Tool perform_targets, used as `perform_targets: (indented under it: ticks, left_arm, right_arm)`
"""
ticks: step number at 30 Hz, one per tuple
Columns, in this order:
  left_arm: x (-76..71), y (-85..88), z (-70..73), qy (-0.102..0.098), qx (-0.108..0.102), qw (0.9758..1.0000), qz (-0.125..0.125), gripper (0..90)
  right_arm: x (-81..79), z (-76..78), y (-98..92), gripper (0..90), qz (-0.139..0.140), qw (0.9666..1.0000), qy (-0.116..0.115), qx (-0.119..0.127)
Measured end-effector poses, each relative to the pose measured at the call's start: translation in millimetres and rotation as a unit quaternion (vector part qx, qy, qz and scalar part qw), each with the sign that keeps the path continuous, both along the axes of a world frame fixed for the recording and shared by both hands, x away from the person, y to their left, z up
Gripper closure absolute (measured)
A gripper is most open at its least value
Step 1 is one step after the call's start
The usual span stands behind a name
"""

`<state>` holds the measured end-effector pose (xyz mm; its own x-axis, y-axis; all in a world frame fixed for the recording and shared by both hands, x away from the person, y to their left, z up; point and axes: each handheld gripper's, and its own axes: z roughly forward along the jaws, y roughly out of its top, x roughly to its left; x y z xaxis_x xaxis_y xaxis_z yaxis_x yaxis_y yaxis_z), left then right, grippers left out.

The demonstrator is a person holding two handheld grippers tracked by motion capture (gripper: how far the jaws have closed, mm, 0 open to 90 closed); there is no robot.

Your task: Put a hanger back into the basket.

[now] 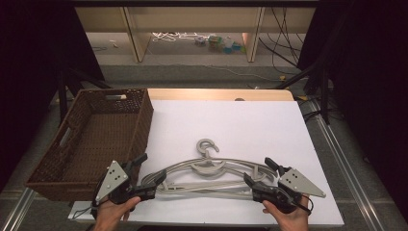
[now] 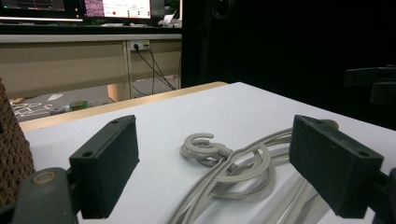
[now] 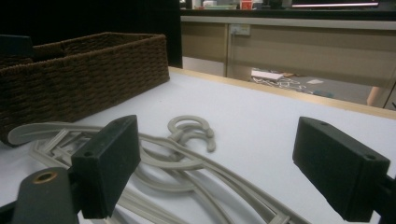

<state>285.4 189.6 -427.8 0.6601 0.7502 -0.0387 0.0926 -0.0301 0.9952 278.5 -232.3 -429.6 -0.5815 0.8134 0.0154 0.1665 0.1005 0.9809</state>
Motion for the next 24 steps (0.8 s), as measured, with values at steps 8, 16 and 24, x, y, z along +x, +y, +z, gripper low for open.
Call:
perform_targets:
  ticks: [8, 16, 24]
  left_arm:
    - [2.3, -0.7, -0.7, -0.008, 0.001, 1.0000, -0.005, 15.8]
    - [1.2, -0.9, -1.0, 0.003, 0.004, 1.0000, 0.000, 15.8]
    - [0.7, -1.8, -1.2, 0.004, 0.003, 1.0000, 0.000, 15.8]
  right_arm:
    - [2.8, 3.7, 0.3, 16.3, 0.011, 0.9997, 0.009, -0.018]
    - [17.7, 7.6, 0.6, 20.3, 0.033, 0.9977, 0.024, -0.055]
    - [37.6, 8.4, 7.2, 25.3, 0.058, 0.9861, 0.061, -0.143]
